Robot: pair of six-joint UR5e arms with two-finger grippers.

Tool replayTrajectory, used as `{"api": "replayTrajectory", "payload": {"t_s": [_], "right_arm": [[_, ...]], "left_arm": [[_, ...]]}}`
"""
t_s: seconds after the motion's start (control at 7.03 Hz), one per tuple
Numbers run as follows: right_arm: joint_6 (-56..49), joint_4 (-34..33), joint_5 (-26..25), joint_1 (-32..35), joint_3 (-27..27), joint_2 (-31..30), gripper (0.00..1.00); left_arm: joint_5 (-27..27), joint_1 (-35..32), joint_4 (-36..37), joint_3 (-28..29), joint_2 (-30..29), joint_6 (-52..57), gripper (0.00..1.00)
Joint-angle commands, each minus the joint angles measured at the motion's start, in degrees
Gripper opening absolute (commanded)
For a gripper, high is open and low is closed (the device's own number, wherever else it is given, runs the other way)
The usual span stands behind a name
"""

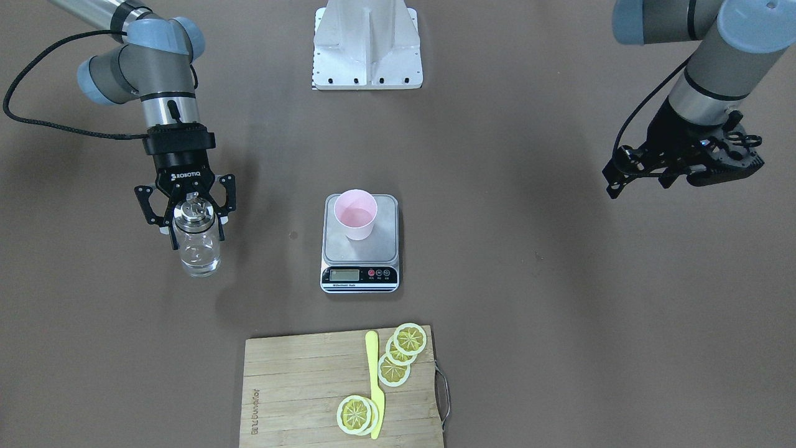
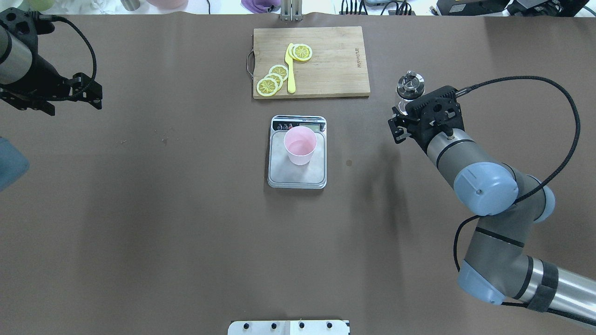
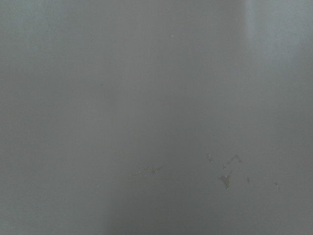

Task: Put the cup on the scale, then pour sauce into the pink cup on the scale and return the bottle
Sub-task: 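Lift the sauce bottle with the right gripper toward the pink cup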

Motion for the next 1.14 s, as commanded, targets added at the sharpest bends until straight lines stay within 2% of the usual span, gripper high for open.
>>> {"api": "replayTrajectory", "payload": {"t_s": [0.0,0.28,0.43,0.71,1.0], "right_arm": [[-10.5,-7.3,-4.6,0.4,0.2,4.2,0.04],[-13.4,-12.5,-10.3,-1.3,-0.5,6.2,0.04],[-20.1,-14.6,-14.8,-3.1,-0.8,7.5,0.04],[-23.7,-14.8,-20.4,-5.8,-1.0,7.5,0.04],[-32.2,-14.5,-26.2,-7.8,-3.4,8.7,0.04]], "left_arm": [[0.0,0.0,-0.2,0.8,0.0,0.1,0.99],[0.0,0.0,-0.2,1.6,-0.1,0.2,0.99],[-0.1,0.0,-0.1,1.7,-0.3,0.4,0.99],[0.2,-0.1,0.1,1.8,-0.2,0.9,0.99],[0.1,-1.3,-0.3,3.6,-0.9,0.9,0.99]]}}
